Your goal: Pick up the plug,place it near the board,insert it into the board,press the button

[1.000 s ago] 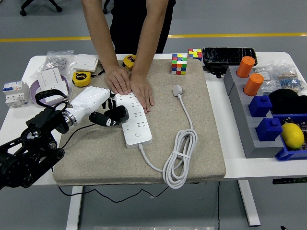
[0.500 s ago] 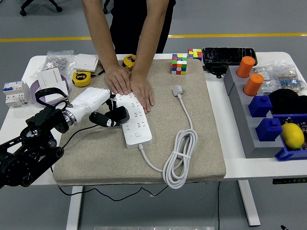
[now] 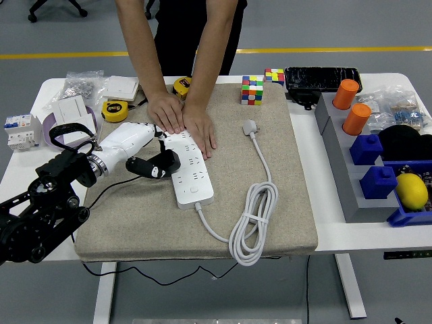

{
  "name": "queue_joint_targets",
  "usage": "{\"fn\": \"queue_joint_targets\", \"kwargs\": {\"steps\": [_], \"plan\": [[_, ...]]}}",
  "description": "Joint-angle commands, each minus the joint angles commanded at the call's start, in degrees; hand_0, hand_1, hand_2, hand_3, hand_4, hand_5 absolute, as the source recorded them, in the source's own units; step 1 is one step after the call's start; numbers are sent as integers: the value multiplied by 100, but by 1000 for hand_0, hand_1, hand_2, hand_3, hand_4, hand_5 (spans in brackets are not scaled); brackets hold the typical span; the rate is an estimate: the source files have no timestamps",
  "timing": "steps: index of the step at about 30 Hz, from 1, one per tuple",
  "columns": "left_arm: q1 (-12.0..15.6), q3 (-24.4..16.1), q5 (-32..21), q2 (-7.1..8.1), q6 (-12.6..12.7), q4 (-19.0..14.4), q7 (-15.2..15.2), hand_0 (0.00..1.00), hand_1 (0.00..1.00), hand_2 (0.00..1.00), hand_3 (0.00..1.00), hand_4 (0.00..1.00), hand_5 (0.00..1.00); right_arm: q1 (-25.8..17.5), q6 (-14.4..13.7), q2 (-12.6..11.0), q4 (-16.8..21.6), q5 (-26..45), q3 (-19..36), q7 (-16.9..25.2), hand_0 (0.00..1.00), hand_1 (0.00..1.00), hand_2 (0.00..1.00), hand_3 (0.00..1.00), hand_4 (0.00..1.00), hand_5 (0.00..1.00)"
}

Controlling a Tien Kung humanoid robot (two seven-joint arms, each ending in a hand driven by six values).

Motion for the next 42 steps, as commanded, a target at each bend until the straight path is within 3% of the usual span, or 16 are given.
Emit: {"fn": "queue_joint_targets", "kwargs": {"steps": [10, 15, 17, 18, 23, 24, 27, 29, 30, 33, 42], "plan": [[97, -323, 96, -27, -86, -271, 6, 614, 790, 759, 672, 998, 384, 3, 1, -4, 0, 9, -2, -1, 800, 717, 722, 765, 998, 945], [396, -890, 58, -109, -133, -633, -6, 614, 793, 755, 673, 998, 425, 20, -1, -1, 0, 14, -7, -2, 800, 717, 721, 765, 998, 947], [724, -1337, -195, -281, -13, -888, -54, 614, 793, 755, 673, 998, 425, 17, -7, 4, 0, 23, -1, 0, 800, 717, 721, 765, 998, 947], [901, -1580, -328, -381, 47, -1012, -71, 671, 831, 794, 739, 998, 724, 13, -7, 8, 0, 22, 5, -1, 800, 717, 721, 765, 998, 949], [1880, -2569, -1154, -1079, 830, -1799, 156, 671, 831, 794, 739, 998, 724, -51, 2, 59, 0, -35, 68, -8, 800, 717, 721, 765, 998, 949], [2096, -2608, -1389, -1186, 1076, -1989, 311, 935, 945, 869, 828, 897, 998, -59, 0, 67, 0, -33, 71, -6, 800, 717, 721, 764, 998, 946], [2591, -2370, -2088, -1349, 1768, -2440, 499, 935, 945, 869, 828, 897, 998, -70, -4, 74, 0, -5, 51, 8, 800, 717, 721, 764, 998, 946], [2826, -2224, -2535, -1413, 2026, -2627, 542, 935, 945, 869, 828, 897, 998, -74, -4, 81, 0, 4, 48, 12, 800, 717, 721, 764, 998, 946], [2875, -2173, -2772, -1427, 2024, -2622, 540, 998, 996, 931, 892, 875, 998, -73, -3, 82, 0, 7, 44, 13, 799, 717, 721, 764, 998, 949], [2918, -1966, -3211, -1419, 1890, -2456, 537, 998, 996, 931, 892, 875, 998, -61, 0, 82, 0, -3, 46, 12, 799, 717, 721, 764, 998, 949], [2865, -1553, -3011, -1367, 1578, -2109, 544, 998, 998, 934, 894, 892, 998, -67, 2, 64, 0, -15, 40, 5, 799, 717, 721, 764, 998, 949]]}}
